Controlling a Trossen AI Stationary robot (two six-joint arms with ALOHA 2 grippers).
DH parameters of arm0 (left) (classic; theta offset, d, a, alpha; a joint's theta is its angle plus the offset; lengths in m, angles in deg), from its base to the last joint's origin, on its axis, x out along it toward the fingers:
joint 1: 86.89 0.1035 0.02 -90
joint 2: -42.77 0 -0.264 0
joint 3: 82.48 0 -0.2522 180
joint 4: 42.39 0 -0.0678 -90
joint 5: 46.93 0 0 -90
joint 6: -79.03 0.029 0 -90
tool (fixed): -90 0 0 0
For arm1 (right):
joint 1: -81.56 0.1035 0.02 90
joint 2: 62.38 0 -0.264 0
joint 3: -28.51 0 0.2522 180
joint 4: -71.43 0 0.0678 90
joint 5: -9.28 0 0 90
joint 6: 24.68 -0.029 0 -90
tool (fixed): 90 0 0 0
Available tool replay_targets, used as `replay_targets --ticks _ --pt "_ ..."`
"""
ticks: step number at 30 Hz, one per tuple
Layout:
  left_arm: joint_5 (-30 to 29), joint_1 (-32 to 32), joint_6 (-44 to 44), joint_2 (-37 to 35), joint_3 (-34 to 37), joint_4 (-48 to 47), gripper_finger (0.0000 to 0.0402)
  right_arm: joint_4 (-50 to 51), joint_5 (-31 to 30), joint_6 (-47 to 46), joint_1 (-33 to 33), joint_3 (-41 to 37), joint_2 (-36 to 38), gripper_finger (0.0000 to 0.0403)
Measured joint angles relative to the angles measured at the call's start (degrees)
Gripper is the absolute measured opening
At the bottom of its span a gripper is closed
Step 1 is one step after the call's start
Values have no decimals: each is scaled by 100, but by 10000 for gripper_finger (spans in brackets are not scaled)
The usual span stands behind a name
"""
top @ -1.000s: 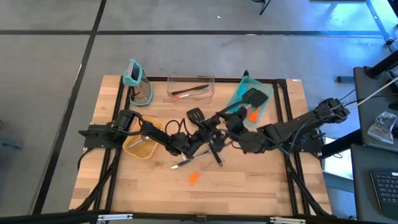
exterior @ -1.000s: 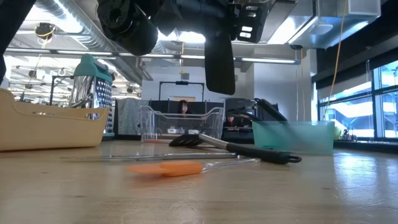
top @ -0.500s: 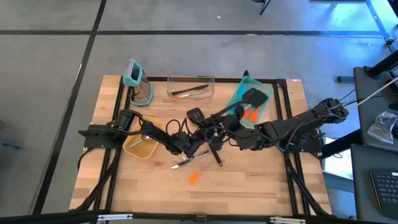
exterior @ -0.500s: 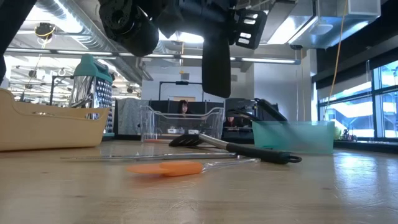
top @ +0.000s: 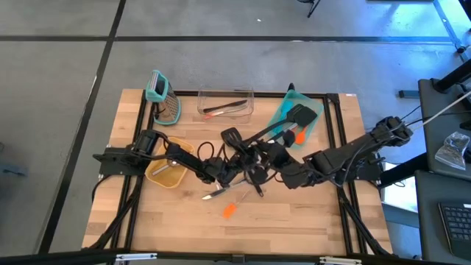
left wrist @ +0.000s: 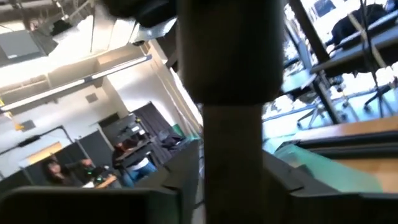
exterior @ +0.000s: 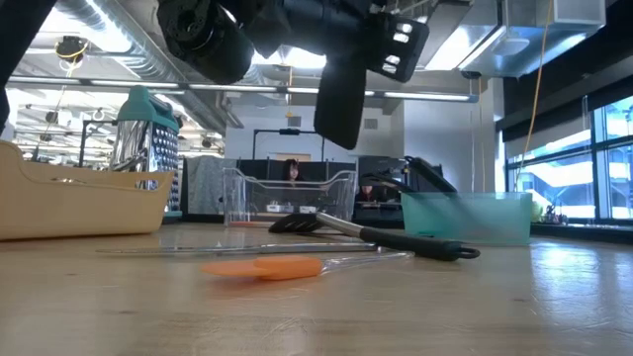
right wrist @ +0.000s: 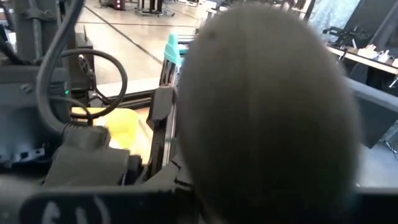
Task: Pick & Place Kitchen Items
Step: Put the black spatula into the green bin
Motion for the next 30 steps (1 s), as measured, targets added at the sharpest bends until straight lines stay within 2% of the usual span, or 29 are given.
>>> replay_targets --ticks 6,11,20,25,30 --pt "4 -256 354 0 4 7 197 266 55 -40 49 3 95 61" --pt "-47 -428 650 5 7 18 233 335 189 -54 53 10 151 61" --pt "-182 -588 740 16 11 53 240 475 327 -133 53 19 151 61" --pt "-230 -593 486 16 16 -107 240 479 433 -129 46 19 153 61" --pt "-525 -539 302 16 4 -213 240 574 443 -283 30 19 153 61"
